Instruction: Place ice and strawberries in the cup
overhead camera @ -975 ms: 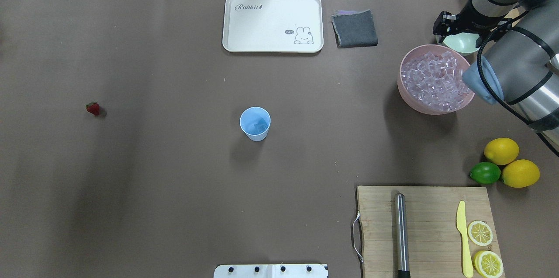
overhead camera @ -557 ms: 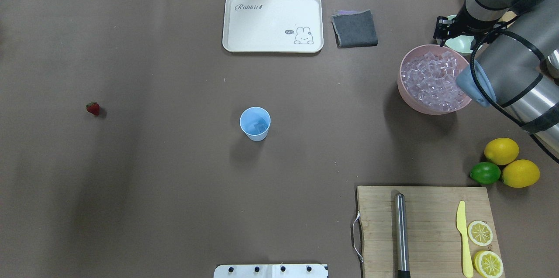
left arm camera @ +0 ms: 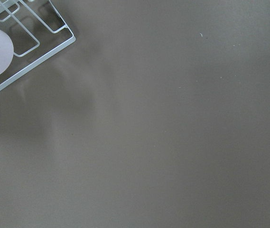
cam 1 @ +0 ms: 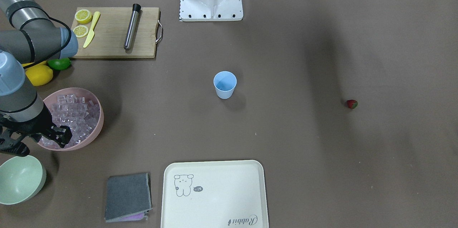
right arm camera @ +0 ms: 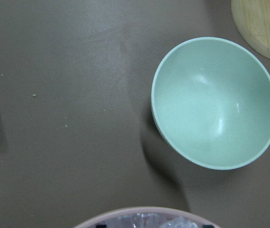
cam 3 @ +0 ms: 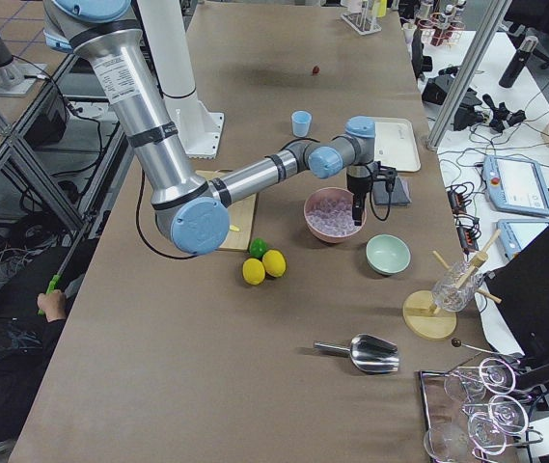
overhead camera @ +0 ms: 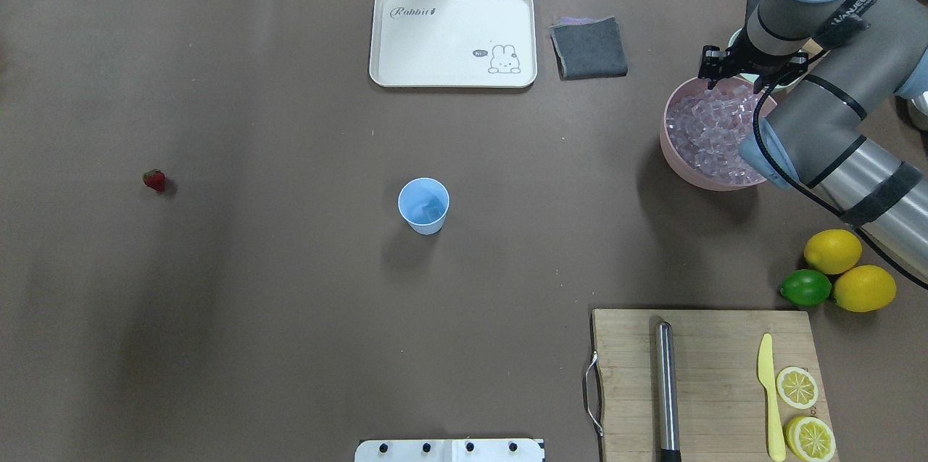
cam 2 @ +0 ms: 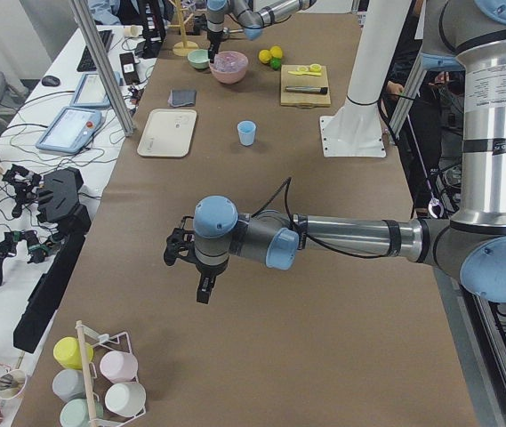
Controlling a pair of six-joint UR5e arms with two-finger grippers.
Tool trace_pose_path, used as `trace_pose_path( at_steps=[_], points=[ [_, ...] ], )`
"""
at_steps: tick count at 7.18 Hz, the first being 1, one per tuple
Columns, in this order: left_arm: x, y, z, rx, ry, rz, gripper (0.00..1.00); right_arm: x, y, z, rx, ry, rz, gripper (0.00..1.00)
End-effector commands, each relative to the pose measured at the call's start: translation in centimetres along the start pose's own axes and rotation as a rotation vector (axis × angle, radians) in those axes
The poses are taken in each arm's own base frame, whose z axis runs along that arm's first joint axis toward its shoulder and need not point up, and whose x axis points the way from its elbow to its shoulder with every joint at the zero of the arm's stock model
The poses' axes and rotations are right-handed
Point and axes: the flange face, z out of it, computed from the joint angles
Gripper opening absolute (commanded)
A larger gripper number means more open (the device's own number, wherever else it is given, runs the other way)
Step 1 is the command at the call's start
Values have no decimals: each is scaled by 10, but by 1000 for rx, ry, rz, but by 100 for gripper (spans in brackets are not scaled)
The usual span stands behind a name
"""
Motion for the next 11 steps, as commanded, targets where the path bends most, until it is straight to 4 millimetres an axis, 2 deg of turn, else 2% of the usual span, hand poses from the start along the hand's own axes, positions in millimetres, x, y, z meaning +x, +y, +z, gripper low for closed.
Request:
trace_pose_path(
  at_steps=[1,4,7,11],
  points=[
    [0,-1,0,0,0,1,98,5,2,9,-8,0,0,72],
    [1,-3,0,2,0,2,98,8,3,7,-9,3,1,71],
    [-5,-11,6,-3,0,1,98,5,5,-14,-9,6,11,72],
    [-7,-12,8,-5,0,-1,98,9,10,-6,-23,17,68,71]
  ],
)
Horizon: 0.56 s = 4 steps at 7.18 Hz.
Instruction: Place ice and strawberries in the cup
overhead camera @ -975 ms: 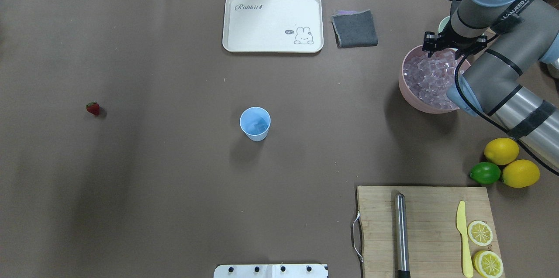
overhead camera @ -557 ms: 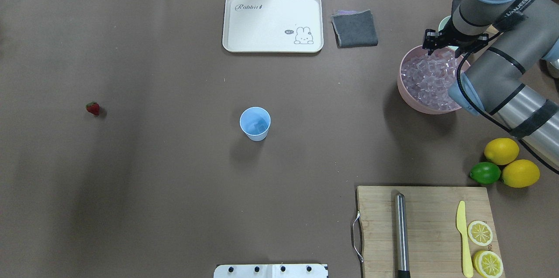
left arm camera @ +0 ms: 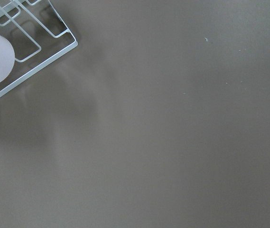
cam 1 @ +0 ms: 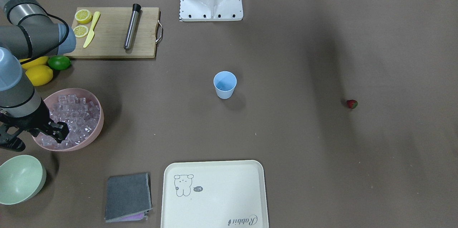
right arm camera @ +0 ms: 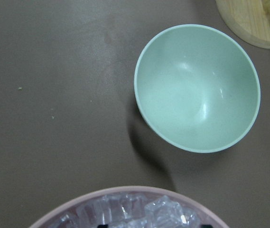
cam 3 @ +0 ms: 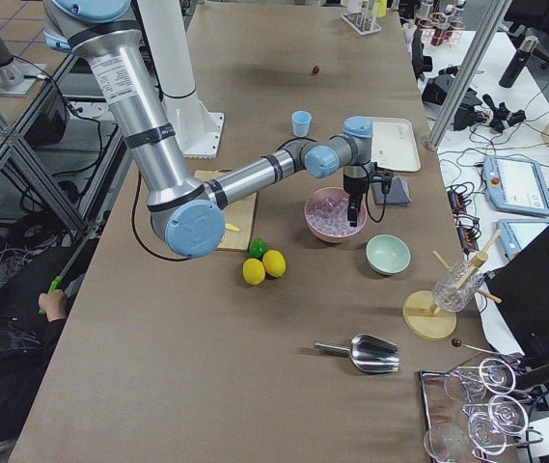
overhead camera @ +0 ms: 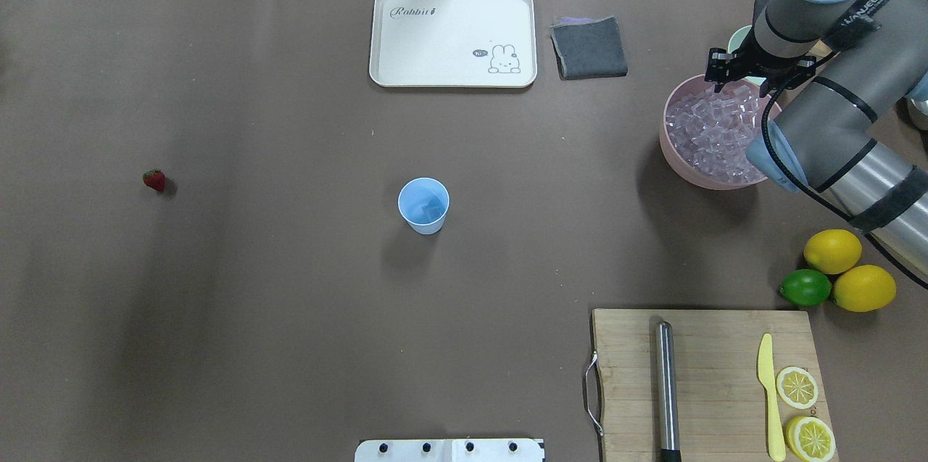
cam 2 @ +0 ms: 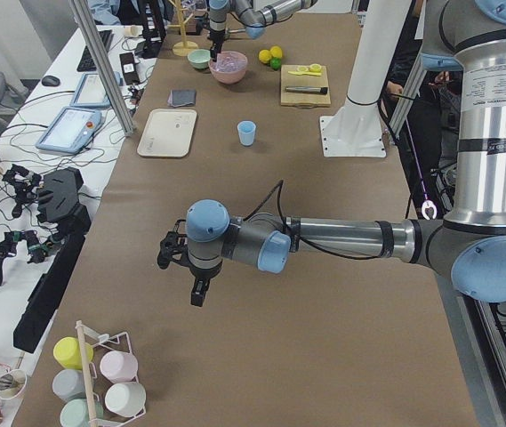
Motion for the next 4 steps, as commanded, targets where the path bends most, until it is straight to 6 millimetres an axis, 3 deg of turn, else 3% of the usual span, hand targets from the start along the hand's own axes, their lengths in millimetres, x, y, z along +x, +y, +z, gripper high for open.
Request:
trace_pose_path(
  at_steps=[1,4],
  points=[
    [0,0,0,0,0,0,98,0,1,5,-6,7,27,70],
    [0,0,0,1,0,3,98,2,1,11,-11,18,103,70]
  ],
)
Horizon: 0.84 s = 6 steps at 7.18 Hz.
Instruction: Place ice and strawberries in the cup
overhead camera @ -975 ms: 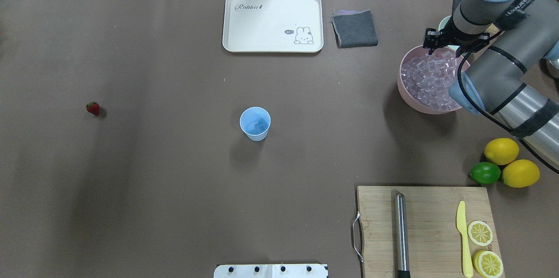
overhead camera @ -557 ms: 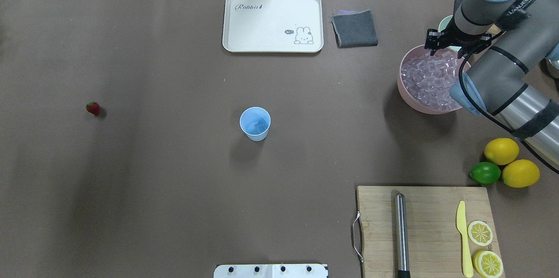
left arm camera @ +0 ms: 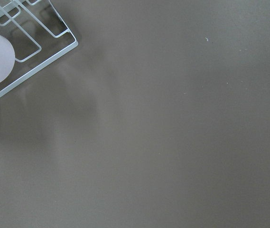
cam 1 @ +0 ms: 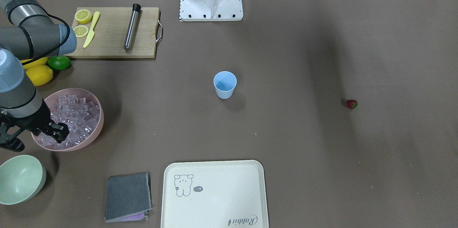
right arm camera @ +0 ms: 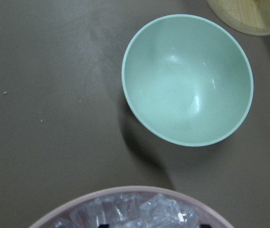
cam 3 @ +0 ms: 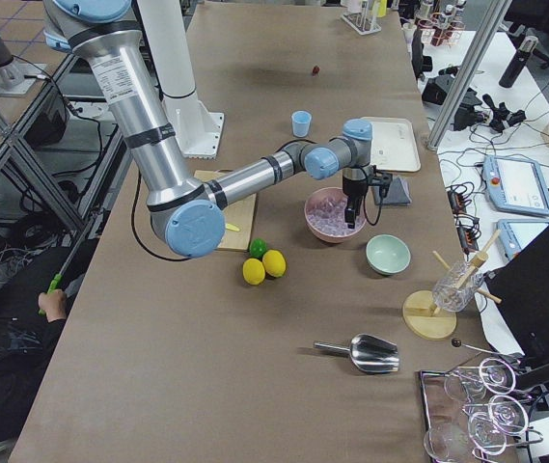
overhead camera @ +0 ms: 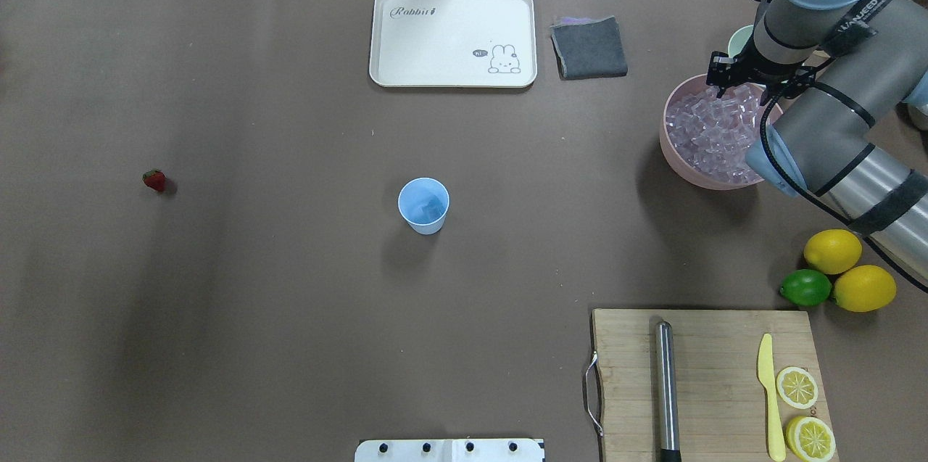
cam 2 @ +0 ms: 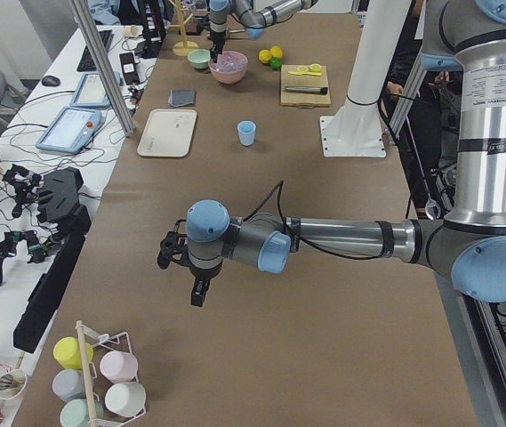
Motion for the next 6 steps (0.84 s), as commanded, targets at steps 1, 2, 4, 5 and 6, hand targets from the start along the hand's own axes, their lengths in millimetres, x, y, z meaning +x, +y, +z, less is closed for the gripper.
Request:
trace_pose_path(
  at_steps=[1,2,4,5,6],
  points=[
    [0,0,0,0,0,0,98,0,-1,3,-4,5,50,70],
    [1,0,-1,1,0,1,98,0,-1,3,-3,5,57,68],
    [2,-1,-2,3,0,5,98,0,-1,4,-2,7,60,51],
    [3,-1,-3,7,0,8,98,0,-1,3,1,6,57,27],
    [4,-2,-4,9,1,11,98,0,-1,3,-3,3,56,0]
  ],
)
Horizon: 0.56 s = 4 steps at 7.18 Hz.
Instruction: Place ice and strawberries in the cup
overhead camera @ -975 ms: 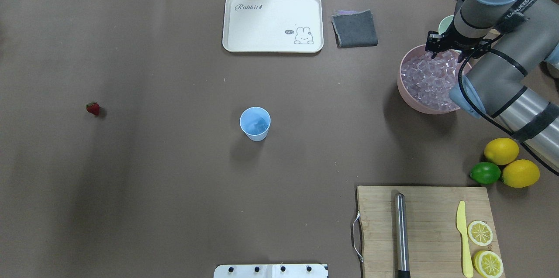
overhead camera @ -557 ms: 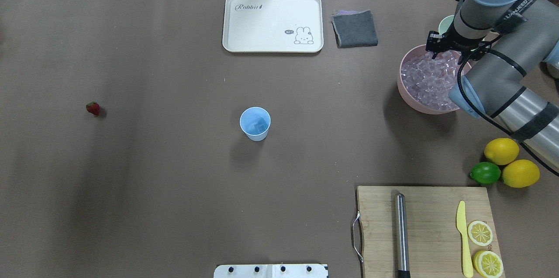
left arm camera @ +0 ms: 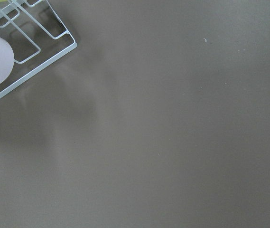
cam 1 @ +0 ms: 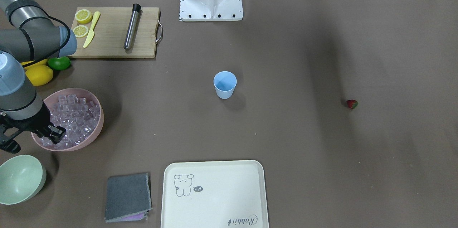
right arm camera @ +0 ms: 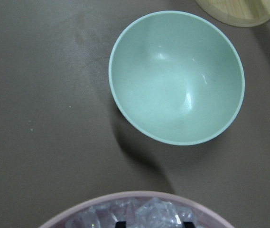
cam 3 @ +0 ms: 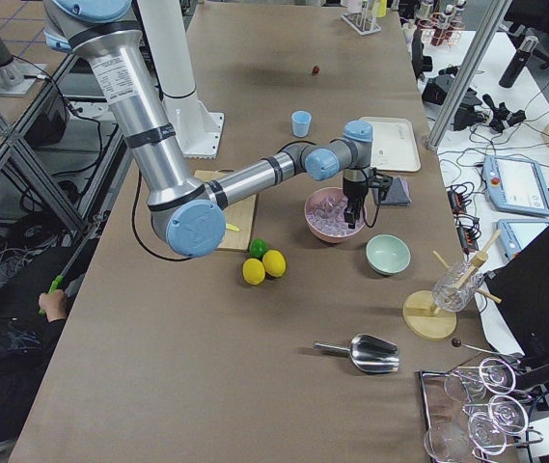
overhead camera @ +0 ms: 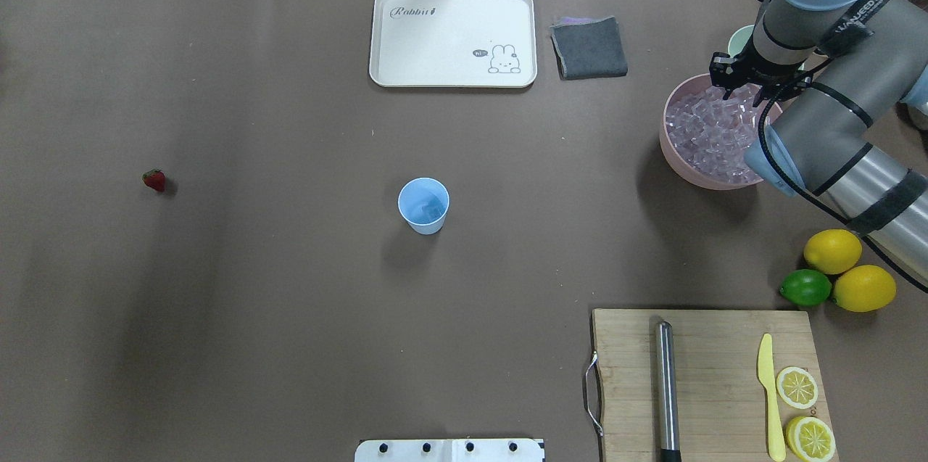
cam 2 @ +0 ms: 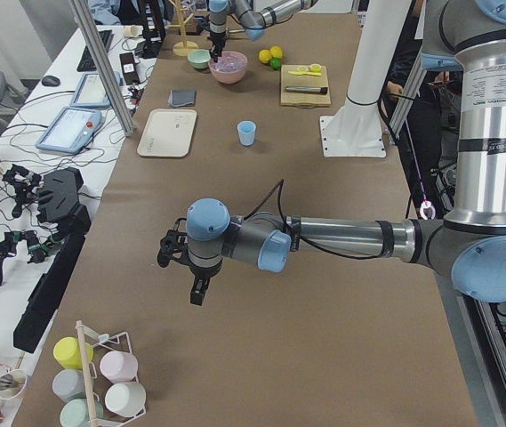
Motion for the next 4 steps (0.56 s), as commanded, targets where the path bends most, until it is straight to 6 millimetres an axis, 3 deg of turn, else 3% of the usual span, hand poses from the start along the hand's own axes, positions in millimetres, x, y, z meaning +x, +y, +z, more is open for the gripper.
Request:
trace_pose_path(
  at_steps=[1,4],
  points=[
    [1,-1,-1,2,2,2,98,1,-2,-4,1,-6,-1,0],
    [0,-1,0,1,0,1,98,3,-4,-29,5,-47,-3,0]
  ],
)
